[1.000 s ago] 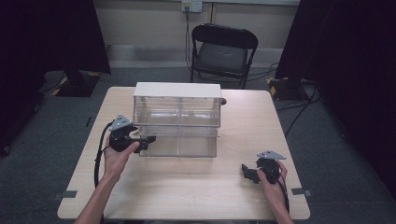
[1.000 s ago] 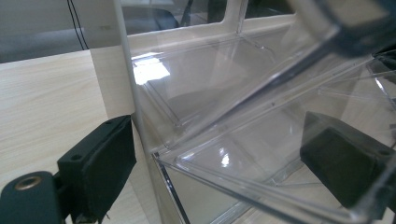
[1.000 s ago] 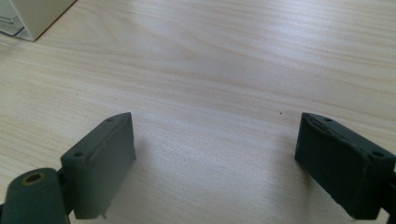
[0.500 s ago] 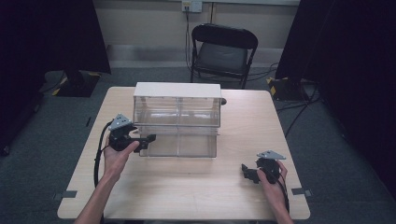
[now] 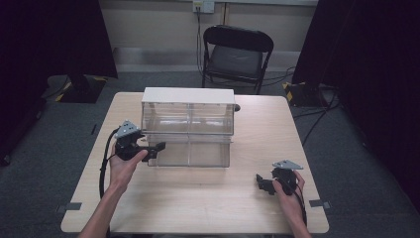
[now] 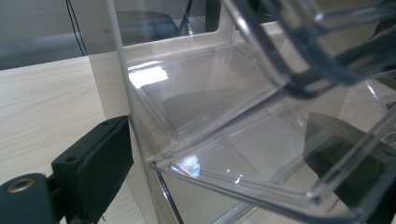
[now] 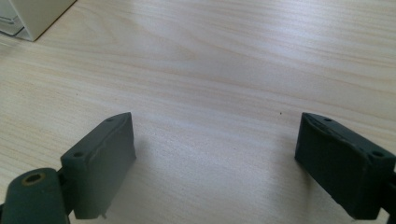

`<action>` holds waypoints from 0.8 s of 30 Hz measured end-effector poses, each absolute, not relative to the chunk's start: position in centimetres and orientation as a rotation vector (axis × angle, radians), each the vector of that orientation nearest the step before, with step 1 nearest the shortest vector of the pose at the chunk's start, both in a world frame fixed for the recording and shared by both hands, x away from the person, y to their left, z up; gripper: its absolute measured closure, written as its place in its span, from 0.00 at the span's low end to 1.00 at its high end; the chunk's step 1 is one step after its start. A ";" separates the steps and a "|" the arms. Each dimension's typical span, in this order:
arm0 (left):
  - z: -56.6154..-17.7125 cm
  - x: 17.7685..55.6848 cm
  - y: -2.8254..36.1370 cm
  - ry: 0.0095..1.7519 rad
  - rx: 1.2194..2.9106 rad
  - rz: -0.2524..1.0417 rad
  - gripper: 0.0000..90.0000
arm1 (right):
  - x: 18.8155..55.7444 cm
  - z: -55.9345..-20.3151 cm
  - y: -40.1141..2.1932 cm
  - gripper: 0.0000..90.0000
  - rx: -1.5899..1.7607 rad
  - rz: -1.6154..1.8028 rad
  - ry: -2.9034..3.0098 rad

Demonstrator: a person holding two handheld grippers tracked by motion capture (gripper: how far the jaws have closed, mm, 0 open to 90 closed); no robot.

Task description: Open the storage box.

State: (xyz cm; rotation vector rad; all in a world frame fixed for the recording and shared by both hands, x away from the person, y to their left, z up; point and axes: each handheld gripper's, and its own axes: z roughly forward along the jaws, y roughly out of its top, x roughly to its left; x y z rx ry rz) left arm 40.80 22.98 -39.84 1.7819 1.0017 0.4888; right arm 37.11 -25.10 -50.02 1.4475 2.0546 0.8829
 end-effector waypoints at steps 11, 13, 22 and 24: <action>-39.7 40.8 22.9 1.001 1.771 0.483 0.06 | 37.1 -50.0 -25.1 0.13 1.448 0.883 2.055; -39.6 40.7 22.9 0.998 1.777 0.485 0.06 | 37.1 -50.0 -25.1 0.13 1.446 0.884 2.056; -39.4 40.7 22.8 0.993 1.767 0.481 0.04 | 37.1 -50.0 -25.1 0.12 1.450 0.883 2.056; -39.4 40.7 22.8 0.991 1.767 0.487 0.03 | 37.1 -50.0 -25.1 0.12 1.450 0.883 2.055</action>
